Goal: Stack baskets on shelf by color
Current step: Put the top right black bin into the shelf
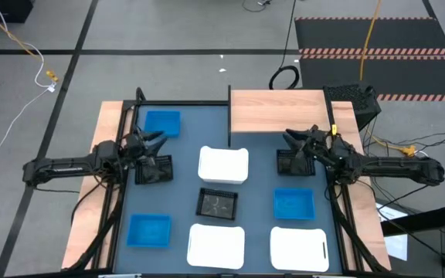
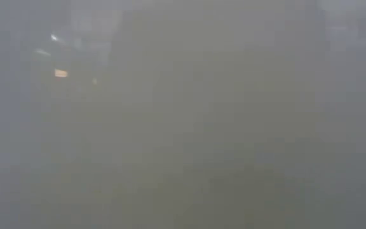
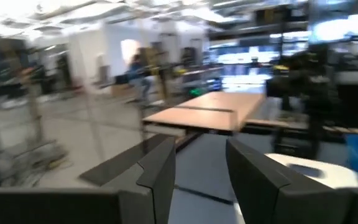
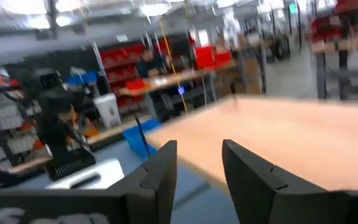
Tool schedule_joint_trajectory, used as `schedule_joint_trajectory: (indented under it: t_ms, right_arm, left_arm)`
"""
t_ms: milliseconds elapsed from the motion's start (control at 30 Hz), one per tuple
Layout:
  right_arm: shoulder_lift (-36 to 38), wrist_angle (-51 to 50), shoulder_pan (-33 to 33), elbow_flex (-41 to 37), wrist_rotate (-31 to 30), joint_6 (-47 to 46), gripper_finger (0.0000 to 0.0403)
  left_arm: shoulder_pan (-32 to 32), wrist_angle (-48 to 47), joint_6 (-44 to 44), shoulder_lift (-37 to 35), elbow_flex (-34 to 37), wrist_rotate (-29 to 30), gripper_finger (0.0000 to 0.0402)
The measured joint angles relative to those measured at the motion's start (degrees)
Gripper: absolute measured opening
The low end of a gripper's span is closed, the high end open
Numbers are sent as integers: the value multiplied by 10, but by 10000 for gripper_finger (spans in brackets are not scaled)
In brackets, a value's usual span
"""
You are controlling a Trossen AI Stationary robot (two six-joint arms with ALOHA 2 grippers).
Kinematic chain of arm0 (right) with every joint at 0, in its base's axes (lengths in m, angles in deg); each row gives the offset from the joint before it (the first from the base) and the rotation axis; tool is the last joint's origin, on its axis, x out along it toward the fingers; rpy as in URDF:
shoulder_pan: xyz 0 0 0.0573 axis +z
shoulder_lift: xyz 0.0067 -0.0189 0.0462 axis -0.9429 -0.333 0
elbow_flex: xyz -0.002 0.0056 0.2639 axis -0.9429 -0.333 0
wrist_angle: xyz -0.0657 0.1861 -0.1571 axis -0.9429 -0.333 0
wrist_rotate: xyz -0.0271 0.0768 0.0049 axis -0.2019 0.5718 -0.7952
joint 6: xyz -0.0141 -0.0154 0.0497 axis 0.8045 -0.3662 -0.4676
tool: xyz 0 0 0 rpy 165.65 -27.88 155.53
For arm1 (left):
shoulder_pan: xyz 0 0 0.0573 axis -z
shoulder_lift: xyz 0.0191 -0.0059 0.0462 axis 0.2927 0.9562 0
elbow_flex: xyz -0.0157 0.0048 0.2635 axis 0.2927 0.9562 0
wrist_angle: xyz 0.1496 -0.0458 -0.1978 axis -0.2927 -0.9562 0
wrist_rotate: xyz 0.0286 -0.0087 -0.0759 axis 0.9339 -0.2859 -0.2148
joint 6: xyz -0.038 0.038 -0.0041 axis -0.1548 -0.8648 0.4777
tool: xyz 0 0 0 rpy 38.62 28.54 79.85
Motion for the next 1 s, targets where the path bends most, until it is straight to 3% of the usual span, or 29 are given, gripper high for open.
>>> schedule_joint_trajectory:
  t_ms: [167,333,400,500,600,800,1000]
  right_arm:
    - [-80,3,-2,19,2,-75,124]
    - [-129,44,5,24,52,-110,125]
    - [-138,46,10,24,75,-77,125]
    - [-149,43,26,16,57,-31,125]
    - [-161,52,46,10,19,-46,125]
    - [-187,52,88,9,7,-44,125]
    - [-211,51,99,9,-65,-38,125]
  left_arm:
    - [-23,16,32,47,0,106,145]
    - [-29,27,53,64,0,107,145]
    - [-32,26,40,67,0,107,145]
    - [-41,37,45,67,0,107,145]
    - [-50,56,58,67,0,97,145]
    - [-54,35,141,73,-1,-6,145]
    - [-54,2,169,102,-1,-13,145]
